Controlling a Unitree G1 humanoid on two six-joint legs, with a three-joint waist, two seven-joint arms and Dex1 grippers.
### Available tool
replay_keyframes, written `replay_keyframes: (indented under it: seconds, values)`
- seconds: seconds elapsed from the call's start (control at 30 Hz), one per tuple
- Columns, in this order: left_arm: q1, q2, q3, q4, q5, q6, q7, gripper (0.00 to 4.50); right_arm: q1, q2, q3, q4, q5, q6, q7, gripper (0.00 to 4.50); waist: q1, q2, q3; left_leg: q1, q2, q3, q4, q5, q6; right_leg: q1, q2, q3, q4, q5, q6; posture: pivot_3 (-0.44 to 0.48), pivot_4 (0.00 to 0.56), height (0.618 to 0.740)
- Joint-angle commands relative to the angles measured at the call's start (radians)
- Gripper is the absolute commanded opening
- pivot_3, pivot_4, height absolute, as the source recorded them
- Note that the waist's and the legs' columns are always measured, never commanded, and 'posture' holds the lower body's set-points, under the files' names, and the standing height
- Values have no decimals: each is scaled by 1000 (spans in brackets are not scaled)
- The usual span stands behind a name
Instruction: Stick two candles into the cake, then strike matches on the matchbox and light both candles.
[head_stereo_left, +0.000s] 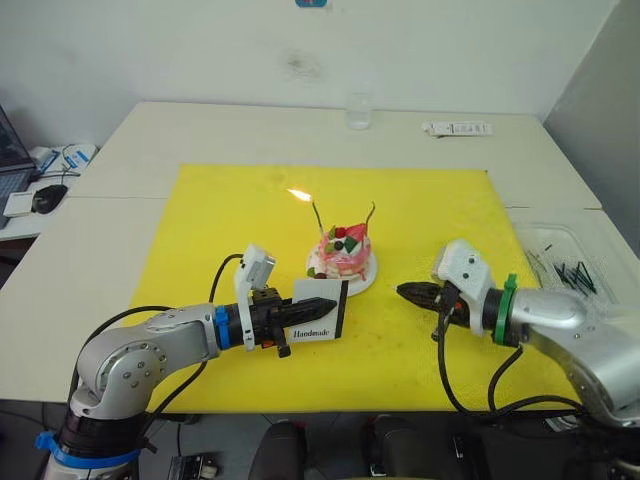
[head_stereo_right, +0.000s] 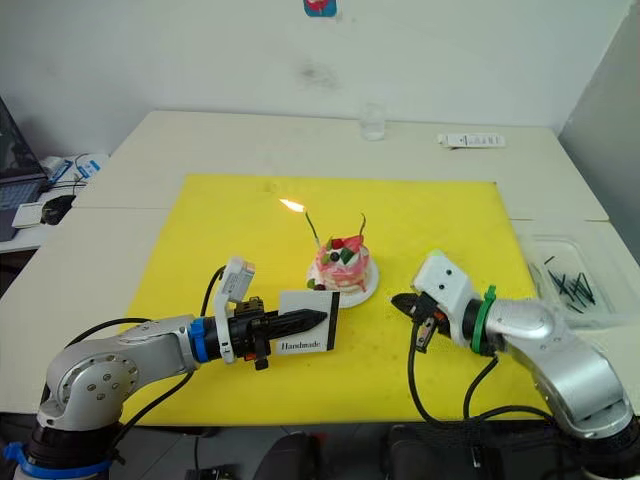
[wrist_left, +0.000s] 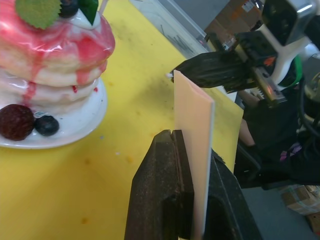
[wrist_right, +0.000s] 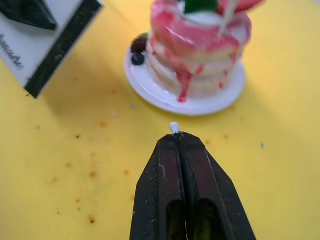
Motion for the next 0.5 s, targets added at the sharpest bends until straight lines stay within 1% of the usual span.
replay_keyframes:
  seconds: [0.03, 0.1, 0.17, 0.27, 0.37, 0.47, 0.5]
  values:
    - [-10, -7, 2, -26, -25, -3, -6, 0, 55, 115, -12, 39, -53, -82, -142, 12, -2, 0, 0, 0, 0, 0, 0, 0, 0, 0, 0, 0, 0, 0, 0, 0, 150, 740]
    - [-12, -11, -4, -27, -23, -4, -5, 0, 92, 174, 4, 95, -88, -172, -176, 12, -3, 0, 0, 0, 0, 0, 0, 0, 0, 0, 0, 1, 0, 0, 0, 0, 150, 740]
    - [-17, -15, -9, -27, -22, -4, -4, 0, 117, 206, 13, 141, -112, -244, -190, 12, -3, 0, 0, 0, 0, 1, 0, 0, 0, 0, 0, 1, 0, 0, 0, 0, 150, 740]
    - [-23, -18, -13, -27, -20, -5, -1, 0, 141, 228, 17, 207, -143, -338, -196, 12, -2, 0, 0, 0, -1, 2, 0, 0, 0, 0, 0, 1, 0, 0, 0, 0, 150, 740]
    - [-25, -19, -16, -29, -16, -6, 0, 0, 157, 238, 10, 255, -148, -385, -190, 12, -3, 0, 0, 0, -1, 2, 0, 0, 0, 0, 1, 1, 0, 0, 0, 0, 150, 740]
    - [-24, -16, -15, -32, -13, -5, 1, 0, 165, 234, 2, 287, -151, -415, -183, 637, -2, 0, 0, 0, 0, 1, 0, 0, 0, 0, 1, 1, 0, 0, 0, 0, 150, 740]
    - [-24, -16, -15, -33, -12, -6, 3, 0, 167, 227, 2, 294, -153, -425, -176, 1010, -2, 0, 0, 0, 0, 1, 0, 0, 0, 0, 1, 1, 0, 0, 0, 0, 150, 740]
